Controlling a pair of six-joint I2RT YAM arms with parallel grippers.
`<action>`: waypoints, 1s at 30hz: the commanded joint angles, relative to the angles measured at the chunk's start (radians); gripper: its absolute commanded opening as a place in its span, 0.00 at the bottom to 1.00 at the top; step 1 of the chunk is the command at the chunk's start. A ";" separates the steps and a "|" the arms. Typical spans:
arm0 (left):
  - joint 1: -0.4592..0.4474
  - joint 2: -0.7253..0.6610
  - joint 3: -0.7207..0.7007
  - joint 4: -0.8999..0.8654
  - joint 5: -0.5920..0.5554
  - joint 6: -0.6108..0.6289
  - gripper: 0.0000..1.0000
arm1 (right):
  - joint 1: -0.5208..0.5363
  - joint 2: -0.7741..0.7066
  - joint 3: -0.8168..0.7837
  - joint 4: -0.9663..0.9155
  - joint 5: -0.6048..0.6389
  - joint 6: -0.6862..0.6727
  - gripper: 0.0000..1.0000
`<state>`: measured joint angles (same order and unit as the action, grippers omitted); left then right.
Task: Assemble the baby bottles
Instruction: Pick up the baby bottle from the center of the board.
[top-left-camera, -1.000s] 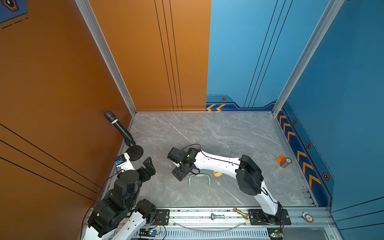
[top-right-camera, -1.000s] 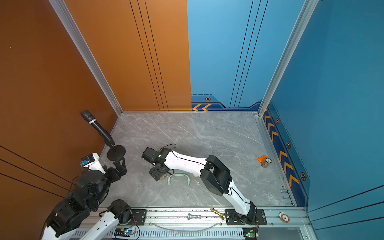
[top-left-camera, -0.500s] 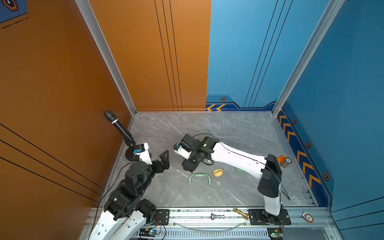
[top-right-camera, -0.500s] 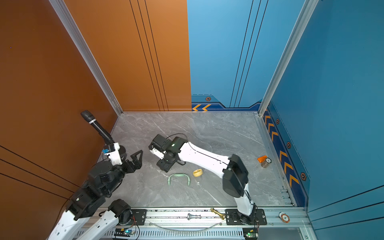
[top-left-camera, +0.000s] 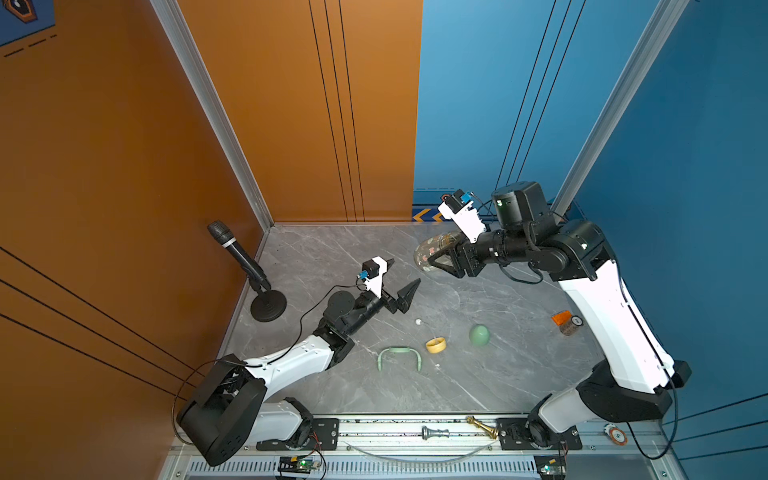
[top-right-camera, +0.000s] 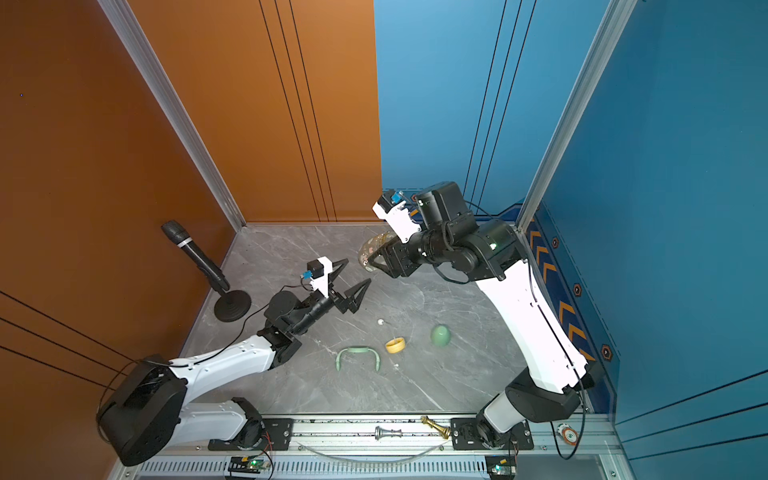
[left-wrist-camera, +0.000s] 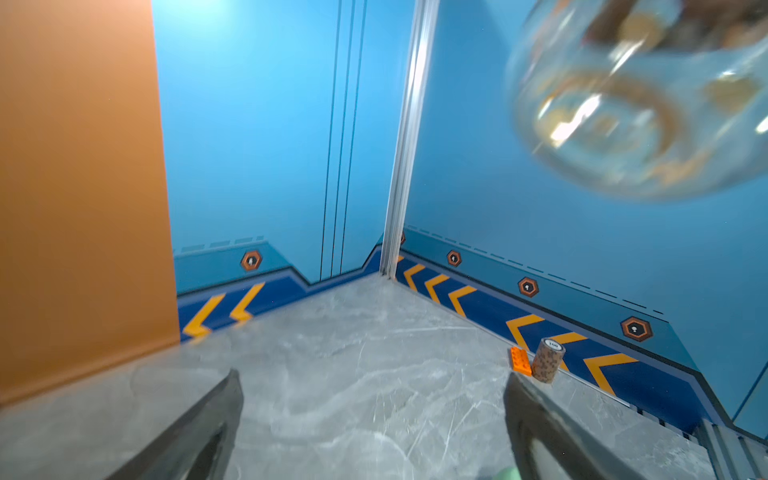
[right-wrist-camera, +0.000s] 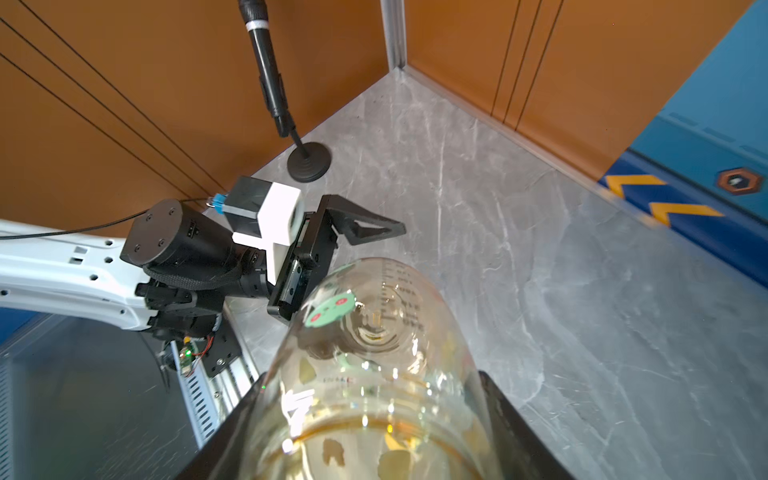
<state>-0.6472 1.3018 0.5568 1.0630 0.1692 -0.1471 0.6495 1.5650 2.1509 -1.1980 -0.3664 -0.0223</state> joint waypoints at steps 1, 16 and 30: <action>-0.022 0.034 0.018 0.163 0.014 0.115 0.97 | 0.039 0.062 -0.044 -0.067 -0.084 0.027 0.51; -0.014 -0.030 -0.058 0.239 0.137 0.154 0.98 | 0.029 0.175 -0.086 -0.073 -0.199 0.041 0.46; -0.011 -0.015 -0.057 0.211 0.236 0.069 0.99 | 0.039 0.151 -0.097 -0.075 -0.225 0.033 0.47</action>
<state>-0.6678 1.2732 0.4938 1.2652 0.3588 -0.0319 0.6807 1.7355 2.0552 -1.2495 -0.5713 0.0116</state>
